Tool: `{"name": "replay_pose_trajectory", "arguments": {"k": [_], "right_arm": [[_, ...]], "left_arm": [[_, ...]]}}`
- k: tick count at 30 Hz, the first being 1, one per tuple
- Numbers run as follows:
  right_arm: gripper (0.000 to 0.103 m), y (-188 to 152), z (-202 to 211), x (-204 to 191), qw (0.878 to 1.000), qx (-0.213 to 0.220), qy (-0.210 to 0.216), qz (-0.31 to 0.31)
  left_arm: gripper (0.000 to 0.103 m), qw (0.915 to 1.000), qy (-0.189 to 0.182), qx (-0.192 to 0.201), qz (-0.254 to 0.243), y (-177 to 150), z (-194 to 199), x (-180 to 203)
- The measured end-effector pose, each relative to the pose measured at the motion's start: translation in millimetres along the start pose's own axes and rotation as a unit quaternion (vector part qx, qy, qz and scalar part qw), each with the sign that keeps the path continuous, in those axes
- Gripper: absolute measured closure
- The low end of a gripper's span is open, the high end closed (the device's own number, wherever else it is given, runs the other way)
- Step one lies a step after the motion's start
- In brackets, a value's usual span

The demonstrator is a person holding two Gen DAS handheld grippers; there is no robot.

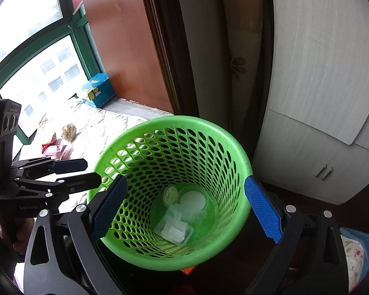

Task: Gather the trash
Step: 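Move both tools back from the basket over the mattress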

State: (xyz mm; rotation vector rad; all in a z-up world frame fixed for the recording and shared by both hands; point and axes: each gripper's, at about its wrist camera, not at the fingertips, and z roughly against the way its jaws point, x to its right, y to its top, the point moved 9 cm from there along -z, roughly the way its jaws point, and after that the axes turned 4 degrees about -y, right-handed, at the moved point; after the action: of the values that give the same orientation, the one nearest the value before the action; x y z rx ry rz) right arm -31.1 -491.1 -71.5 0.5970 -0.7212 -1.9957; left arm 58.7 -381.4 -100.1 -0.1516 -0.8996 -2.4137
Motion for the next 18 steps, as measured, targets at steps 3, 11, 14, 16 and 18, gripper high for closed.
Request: {"name": "replay_pose_trajectory", "arguments": {"k": [3,11,14,16,18], "right_arm": [[0.008,2.4,0.6,-10.3,1.0,0.003,0.004,0.012],[0.008,7.6,-7.0,-53.9,0.999,-0.002,0.032,0.042],[0.008,9.7,-11.9,-75.0,0.997,-0.005,0.044,0.057],[0.008,10.6,-15.6,-90.3,0.996,-0.007,0.054,0.067],[0.008,11.0,-19.1,-105.8,0.995,-0.01,0.063,0.079]], "left_arm": [[0.044,0.9998,0.014,0.011,0.013,-2.0,15.3,-14.7],[0.042,0.9941,0.085,0.044,0.052,-10.0,65.5,-82.5],[0.042,0.9895,0.113,0.053,0.073,-15.3,86.9,-116.8],[0.042,0.985,0.135,0.06,0.088,-18.8,101.4,-141.7],[0.042,0.9799,0.155,0.068,0.106,-22.2,114.8,-168.2]]}}
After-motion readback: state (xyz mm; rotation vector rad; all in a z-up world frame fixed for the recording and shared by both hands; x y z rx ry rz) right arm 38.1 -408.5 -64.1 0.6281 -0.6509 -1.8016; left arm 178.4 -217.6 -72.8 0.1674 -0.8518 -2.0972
